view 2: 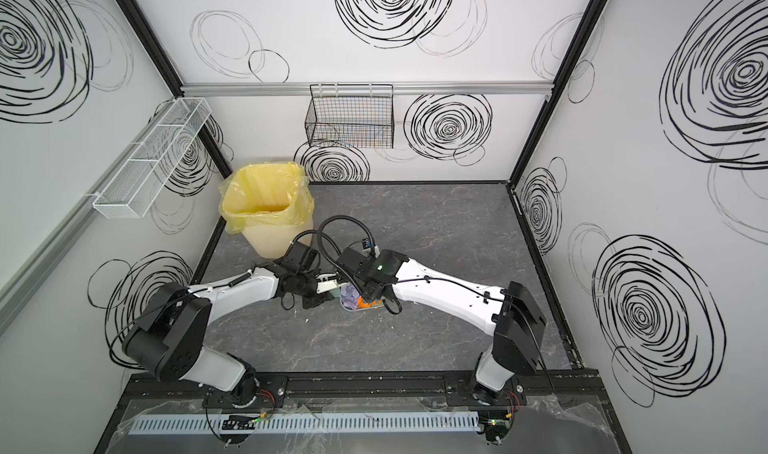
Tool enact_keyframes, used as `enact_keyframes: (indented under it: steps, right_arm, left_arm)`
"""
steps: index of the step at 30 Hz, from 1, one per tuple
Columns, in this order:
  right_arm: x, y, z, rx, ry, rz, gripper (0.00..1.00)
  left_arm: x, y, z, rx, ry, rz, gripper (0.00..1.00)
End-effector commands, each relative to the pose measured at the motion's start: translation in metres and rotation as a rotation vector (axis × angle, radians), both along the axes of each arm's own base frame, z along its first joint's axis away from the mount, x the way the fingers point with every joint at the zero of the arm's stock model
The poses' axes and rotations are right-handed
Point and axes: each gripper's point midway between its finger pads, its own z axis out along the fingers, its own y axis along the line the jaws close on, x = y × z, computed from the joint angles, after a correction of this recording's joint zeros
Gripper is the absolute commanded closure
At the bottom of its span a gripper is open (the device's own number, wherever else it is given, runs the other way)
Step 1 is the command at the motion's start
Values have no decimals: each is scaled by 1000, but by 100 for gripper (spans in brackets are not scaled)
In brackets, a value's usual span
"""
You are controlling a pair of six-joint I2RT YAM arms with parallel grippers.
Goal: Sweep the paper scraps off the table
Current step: 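Sweep the brush again with the right gripper, pushing stray scraps into the dustpan, then lift the filled dustpan with the left gripper and carry it over the bin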
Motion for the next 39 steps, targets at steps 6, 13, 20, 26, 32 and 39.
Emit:
enact_keyframes:
  steps: [6,13,20,26,32,39]
  right_arm:
    - [2,-21,26,-3,-73,-64,100]
    - [2,-45,36,-14,-97,-114,100]
    - [1,-82,46,1,-122,-191,100]
    - [-5,-103,51,52,-178,-210,100]
    - [-10,-126,51,109,-206,-251,100]
    - [-17,-140,42,143,-203,-272,100]
  left_arm:
    - [0,1,-2,-11,32,27,100]
    - [0,-4,12,-65,27,27,100]
    - [0,-9,34,-126,19,19,100]
    - [-1,-11,58,-160,3,9,100]
    - [-1,-12,89,-190,-38,5,100]
    - [7,-6,134,-190,-110,4,100]
